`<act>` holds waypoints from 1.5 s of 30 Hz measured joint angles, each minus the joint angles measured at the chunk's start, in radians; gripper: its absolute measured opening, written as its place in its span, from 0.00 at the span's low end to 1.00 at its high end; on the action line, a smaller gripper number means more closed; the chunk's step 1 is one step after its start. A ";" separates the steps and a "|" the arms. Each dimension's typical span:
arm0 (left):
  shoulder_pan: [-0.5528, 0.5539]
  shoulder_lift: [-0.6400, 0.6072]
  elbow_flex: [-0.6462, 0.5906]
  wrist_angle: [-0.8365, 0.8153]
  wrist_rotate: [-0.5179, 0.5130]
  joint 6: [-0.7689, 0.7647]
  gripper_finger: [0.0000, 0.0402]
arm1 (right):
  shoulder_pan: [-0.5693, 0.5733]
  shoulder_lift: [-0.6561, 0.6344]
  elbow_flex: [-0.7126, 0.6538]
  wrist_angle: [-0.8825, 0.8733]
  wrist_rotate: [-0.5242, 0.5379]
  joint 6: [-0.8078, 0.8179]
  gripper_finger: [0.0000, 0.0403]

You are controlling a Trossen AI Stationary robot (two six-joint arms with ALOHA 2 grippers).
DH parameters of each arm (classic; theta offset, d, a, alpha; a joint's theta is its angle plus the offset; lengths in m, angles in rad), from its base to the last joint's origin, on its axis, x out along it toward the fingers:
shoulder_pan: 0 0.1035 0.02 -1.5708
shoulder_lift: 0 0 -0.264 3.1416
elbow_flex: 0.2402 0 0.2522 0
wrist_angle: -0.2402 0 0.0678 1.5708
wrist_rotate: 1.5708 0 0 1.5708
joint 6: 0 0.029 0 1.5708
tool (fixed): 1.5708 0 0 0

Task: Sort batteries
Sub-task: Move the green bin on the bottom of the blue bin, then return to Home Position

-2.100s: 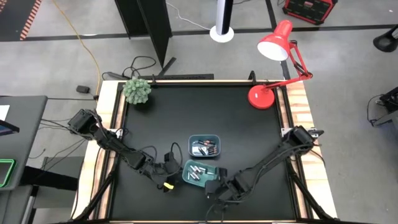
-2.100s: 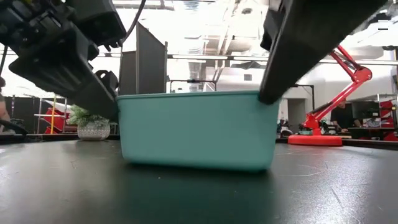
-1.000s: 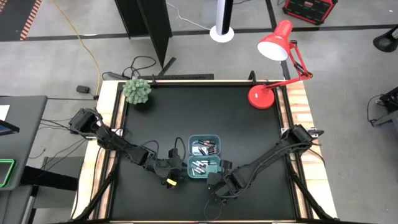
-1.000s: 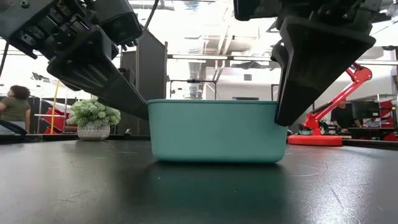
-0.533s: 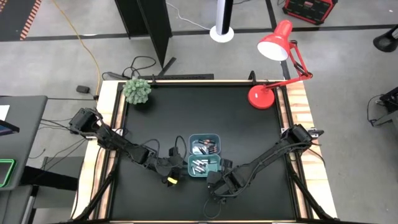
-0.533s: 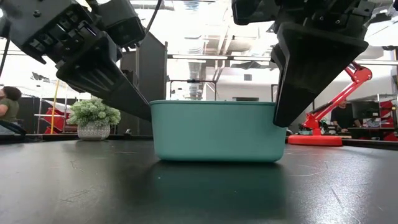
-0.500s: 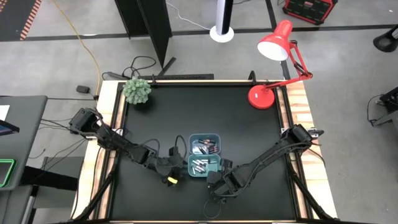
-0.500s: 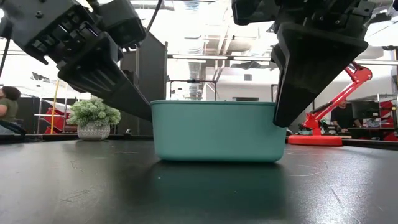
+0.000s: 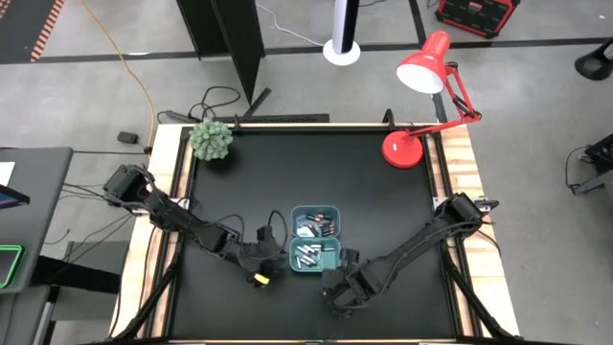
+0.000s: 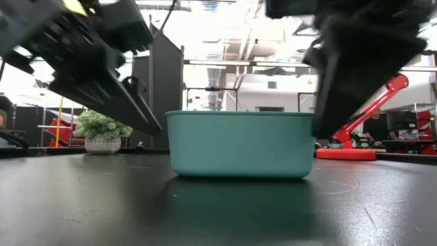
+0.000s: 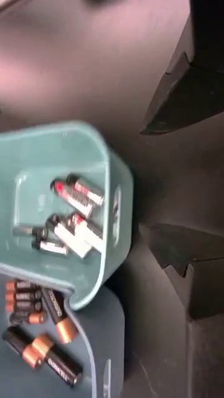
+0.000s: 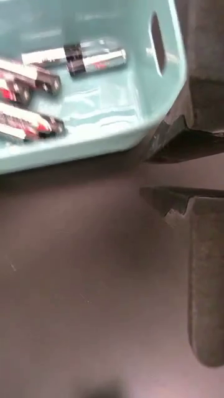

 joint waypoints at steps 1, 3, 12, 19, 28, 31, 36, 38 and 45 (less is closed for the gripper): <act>-0.008 -0.013 0.000 -0.017 0.000 0.000 0.59 | 0.011 0.000 0.003 -0.004 0.000 -0.007 0.21; -0.031 -0.043 0.000 -0.049 -0.007 0.001 0.59 | 0.037 0.000 0.021 -0.011 0.011 -0.046 0.23; -0.175 -0.301 -0.012 -0.136 -0.208 0.183 0.52 | 0.115 -0.054 0.058 0.036 0.233 -0.296 0.06; -0.203 -0.582 -0.196 -0.016 -0.281 0.283 0.20 | 0.061 -0.265 -0.167 0.424 0.279 -0.573 0.01; -0.065 -0.882 -0.535 0.228 -0.215 0.358 0.00 | -0.146 -0.683 -0.830 1.171 0.127 -0.748 0.00; 0.018 -0.925 -0.562 0.246 -0.101 0.395 0.00 | -0.226 -0.791 -0.991 1.310 0.049 -0.787 0.00; 0.199 -0.893 -0.565 0.269 0.134 0.425 0.00 | -0.401 -0.869 -1.166 1.527 -0.175 -0.808 0.00; 0.267 -0.871 -0.565 0.292 0.202 0.425 0.00 | -0.465 -0.871 -1.212 1.601 -0.242 -0.823 0.00; 0.361 -0.869 -0.640 0.472 0.278 0.437 0.00 | -0.599 -0.874 -1.384 1.859 -0.343 -0.812 0.00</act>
